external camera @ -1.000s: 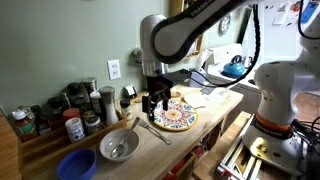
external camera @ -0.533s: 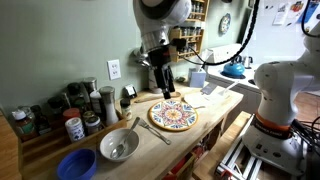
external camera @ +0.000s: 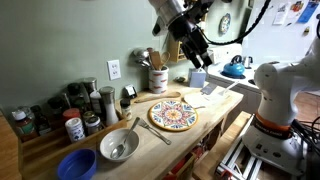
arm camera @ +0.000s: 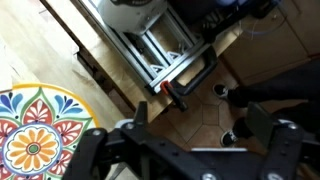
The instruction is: Put the silver fork on the left side of the counter.
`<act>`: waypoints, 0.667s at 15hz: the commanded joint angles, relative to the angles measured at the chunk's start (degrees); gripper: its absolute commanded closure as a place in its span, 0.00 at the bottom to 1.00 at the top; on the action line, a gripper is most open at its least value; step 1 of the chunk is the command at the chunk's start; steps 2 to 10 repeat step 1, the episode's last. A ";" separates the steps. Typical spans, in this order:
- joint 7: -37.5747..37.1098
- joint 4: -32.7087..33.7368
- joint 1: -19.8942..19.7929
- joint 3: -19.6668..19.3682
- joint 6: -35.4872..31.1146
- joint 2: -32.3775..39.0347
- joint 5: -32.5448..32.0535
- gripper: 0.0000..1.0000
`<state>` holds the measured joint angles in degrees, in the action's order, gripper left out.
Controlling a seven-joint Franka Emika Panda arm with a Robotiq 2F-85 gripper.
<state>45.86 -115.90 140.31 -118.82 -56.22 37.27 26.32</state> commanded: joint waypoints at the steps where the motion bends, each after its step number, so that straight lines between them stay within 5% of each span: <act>1: 1.18 0.57 0.01 -0.24 0.91 1.32 -0.29 0.00; 10: 1.18 0.57 0.01 -0.24 0.91 1.32 -0.29 0.00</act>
